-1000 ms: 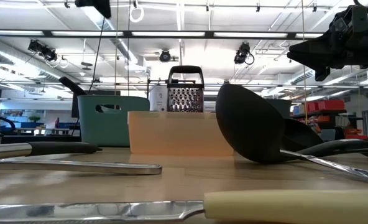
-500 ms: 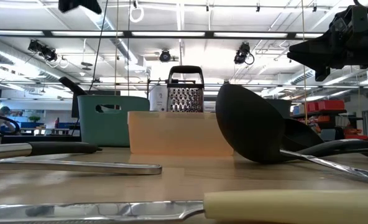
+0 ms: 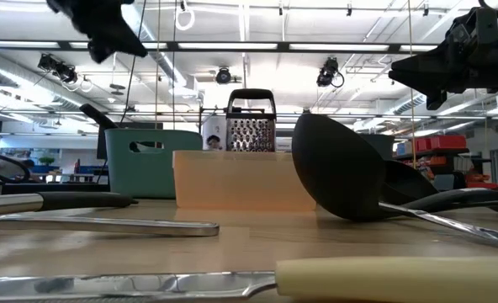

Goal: Pick & Place Kitchen Items
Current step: Put the yellow knife into the blue bin

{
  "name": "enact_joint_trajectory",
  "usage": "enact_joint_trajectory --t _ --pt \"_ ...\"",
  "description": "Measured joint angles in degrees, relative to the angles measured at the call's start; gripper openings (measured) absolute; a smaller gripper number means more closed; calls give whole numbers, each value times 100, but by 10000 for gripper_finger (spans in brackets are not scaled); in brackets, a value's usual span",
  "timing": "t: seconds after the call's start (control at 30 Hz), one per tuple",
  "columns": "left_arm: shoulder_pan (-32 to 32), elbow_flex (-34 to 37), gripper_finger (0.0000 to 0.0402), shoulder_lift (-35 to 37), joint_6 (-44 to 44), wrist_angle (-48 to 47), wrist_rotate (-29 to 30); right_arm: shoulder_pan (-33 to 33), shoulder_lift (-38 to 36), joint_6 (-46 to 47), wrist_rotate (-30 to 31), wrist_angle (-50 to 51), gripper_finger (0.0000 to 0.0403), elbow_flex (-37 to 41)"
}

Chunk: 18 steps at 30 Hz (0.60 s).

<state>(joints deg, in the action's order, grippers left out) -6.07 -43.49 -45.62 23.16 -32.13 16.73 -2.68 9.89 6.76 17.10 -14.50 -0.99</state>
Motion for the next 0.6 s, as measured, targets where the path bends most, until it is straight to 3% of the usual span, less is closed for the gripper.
enact_joint_trajectory --t 0.1,0.23,0.6 --pt "-499 454 3 -9 83 521 328 0 0 -9 0 2 114 0" --pt "-1223 815 3 3 74 516 1022 0 0 -11 0 9 114 0" --pt "-2447 991 3 141 139 -25 2555 0 0 -149 -45 13 114 0"
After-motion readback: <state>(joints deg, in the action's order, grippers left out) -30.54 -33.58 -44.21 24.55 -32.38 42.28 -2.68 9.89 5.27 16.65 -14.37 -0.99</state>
